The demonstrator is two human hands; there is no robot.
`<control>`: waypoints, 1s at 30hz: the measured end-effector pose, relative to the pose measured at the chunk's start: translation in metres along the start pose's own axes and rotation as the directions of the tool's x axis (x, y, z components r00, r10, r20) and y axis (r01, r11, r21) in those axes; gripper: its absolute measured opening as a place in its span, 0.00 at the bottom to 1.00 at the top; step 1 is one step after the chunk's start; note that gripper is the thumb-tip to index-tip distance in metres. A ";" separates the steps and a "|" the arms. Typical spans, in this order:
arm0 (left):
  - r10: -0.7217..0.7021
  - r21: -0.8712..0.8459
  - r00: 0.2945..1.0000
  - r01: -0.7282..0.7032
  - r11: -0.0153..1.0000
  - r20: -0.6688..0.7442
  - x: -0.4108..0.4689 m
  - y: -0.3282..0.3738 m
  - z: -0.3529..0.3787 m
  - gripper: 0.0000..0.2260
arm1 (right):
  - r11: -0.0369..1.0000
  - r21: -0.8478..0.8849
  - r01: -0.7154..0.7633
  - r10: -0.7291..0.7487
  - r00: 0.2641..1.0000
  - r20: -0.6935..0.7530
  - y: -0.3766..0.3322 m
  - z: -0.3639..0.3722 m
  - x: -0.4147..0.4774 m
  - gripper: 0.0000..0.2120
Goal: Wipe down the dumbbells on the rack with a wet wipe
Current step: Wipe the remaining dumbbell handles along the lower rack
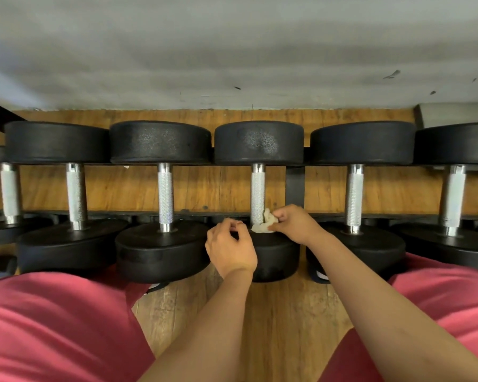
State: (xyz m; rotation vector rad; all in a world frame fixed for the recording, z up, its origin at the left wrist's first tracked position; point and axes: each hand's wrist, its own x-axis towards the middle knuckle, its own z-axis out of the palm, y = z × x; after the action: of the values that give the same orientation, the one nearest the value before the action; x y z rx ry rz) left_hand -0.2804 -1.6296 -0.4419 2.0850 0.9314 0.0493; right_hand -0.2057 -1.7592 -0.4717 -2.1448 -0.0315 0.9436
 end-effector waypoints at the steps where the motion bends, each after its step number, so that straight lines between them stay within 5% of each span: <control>1: 0.004 0.001 1.000 -0.004 1.000 -0.001 0.000 0.000 0.000 0.06 | 1.000 0.010 0.005 -0.005 1.000 0.003 0.001 -0.001 -0.002 0.10; 7: -0.014 0.002 1.000 0.014 1.000 -0.004 0.000 -0.001 0.000 0.06 | 0.998 0.012 -0.068 0.066 0.993 0.100 -0.007 -0.005 0.000 0.14; 21: -0.010 -0.002 1.000 0.010 1.000 -0.019 -0.001 0.000 0.000 0.05 | 0.996 -0.047 -0.076 0.077 0.997 0.020 -0.015 0.005 -0.005 0.13; 30: -0.040 -0.006 0.999 0.041 0.999 0.002 -0.002 0.002 -0.001 0.04 | 0.991 0.092 -0.094 0.095 0.995 -0.007 -0.016 0.005 -0.011 0.13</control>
State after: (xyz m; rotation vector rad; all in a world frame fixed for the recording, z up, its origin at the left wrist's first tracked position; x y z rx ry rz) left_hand -0.2809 -1.6308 -0.4397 2.0591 0.9710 0.0294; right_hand -0.2122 -1.7481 -0.4564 -2.0819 0.1179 0.9680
